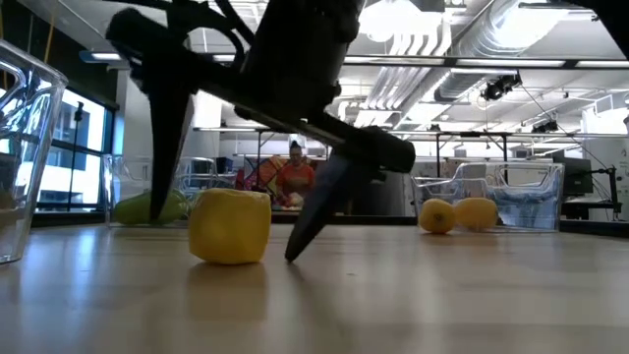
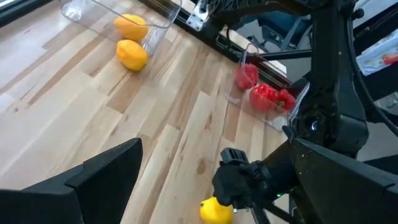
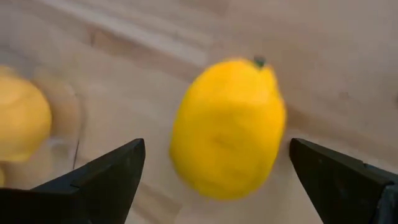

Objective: Sort produce into baskets
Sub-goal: Put the lemon into the bottom left transparent bin

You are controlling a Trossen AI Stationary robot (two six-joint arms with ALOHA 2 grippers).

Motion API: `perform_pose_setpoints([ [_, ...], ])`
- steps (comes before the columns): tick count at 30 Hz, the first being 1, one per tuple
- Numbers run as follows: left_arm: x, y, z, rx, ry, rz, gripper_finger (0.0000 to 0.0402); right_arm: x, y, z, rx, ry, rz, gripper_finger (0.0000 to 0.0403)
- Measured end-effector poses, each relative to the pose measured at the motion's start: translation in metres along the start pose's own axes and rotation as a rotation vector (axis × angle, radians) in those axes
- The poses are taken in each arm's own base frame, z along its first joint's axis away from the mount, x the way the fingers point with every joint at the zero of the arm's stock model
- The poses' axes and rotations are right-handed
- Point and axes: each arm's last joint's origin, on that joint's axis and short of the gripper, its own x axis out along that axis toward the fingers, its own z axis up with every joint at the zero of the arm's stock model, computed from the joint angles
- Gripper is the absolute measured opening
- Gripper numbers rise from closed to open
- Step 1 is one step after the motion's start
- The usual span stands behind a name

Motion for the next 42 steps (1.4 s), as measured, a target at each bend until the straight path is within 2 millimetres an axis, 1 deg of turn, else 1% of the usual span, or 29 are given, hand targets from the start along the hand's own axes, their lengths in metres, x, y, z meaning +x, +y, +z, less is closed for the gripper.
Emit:
perform_pose_setpoints([
  [5, 0.000, -0.002, -0.001, -0.020, 0.004, -0.007, 0.0395, 0.002, -0.002, 0.010, -0.003, -0.070, -0.019, 0.0390],
  [9, 0.000, -0.005, -0.003, -0.029, 0.010, -0.016, 0.0395, 0.003, -0.004, 0.017, -0.018, -0.020, -0.027, 0.0389],
  [11, 0.000, -0.006, -0.003, -0.032, 0.013, -0.021, 0.0395, 0.003, -0.005, 0.018, -0.017, -0.005, -0.041, 0.0382],
  [13, 0.001, -0.009, -0.005, -0.025, 0.020, -0.031, 0.0395, 0.003, -0.007, 0.019, -0.018, 0.002, -0.057, 0.0364],
  [15, -0.002, -0.013, -0.007, 0.025, 0.022, -0.058, 0.0395, 0.003, -0.008, 0.018, -0.034, 0.010, -0.066, 0.0331],
  [17, -0.011, -0.021, -0.009, 0.090, 0.000, -0.113, 0.0395, 0.003, -0.009, 0.018, -0.041, 0.013, -0.077, 0.0285],
  [20, -0.035, -0.029, -0.008, 0.134, -0.091, -0.199, 0.0395, 0.002, -0.009, 0.017, -0.104, 0.033, -0.086, 0.0197],
  [22, -0.055, -0.031, -0.006, 0.140, -0.169, -0.231, 0.0395, -0.004, -0.006, 0.018, -0.186, 0.050, -0.078, 0.0141],
  [23, -0.064, -0.030, -0.006, 0.136, -0.204, -0.233, 0.0395, -0.009, -0.005, 0.021, -0.225, 0.047, -0.084, 0.0133],
  [25, -0.083, -0.028, -0.007, 0.121, -0.279, -0.225, 0.0395, -0.027, -0.004, 0.029, -0.295, 0.014, -0.112, 0.0133],
  [27, -0.100, -0.024, -0.008, 0.099, -0.346, -0.205, 0.0395, -0.053, -0.004, 0.044, -0.340, -0.058, -0.151, 0.0133],
  [29, -0.112, -0.021, -0.009, 0.079, -0.397, -0.188, 0.0395, -0.076, -0.008, 0.059, -0.379, -0.134, -0.218, 0.0133],
  [31, -0.122, -0.019, -0.011, 0.068, -0.433, -0.187, 0.0395, -0.095, -0.013, 0.072, -0.404, -0.185, -0.261, 0.0133],
  [34, -0.132, -0.016, -0.013, 0.054, -0.461, -0.198, 0.0395, -0.117, -0.018, 0.085, -0.435, -0.220, -0.268, 0.0133],
  [36, -0.135, -0.016, -0.014, 0.037, -0.468, -0.207, 0.0395, -0.130, -0.025, 0.092, -0.447, -0.234, -0.307, 0.0139],
  [40, -0.137, -0.014, -0.016, 0.008, -0.453, -0.207, 0.0395, -0.146, -0.047, 0.102, -0.462, -0.275, -0.523, 0.0144],
  [42, -0.136, -0.014, -0.017, -0.009, -0.435, -0.202, 0.0395, -0.150, -0.050, 0.107, -0.497, -0.308, -0.518, 0.0141],
])
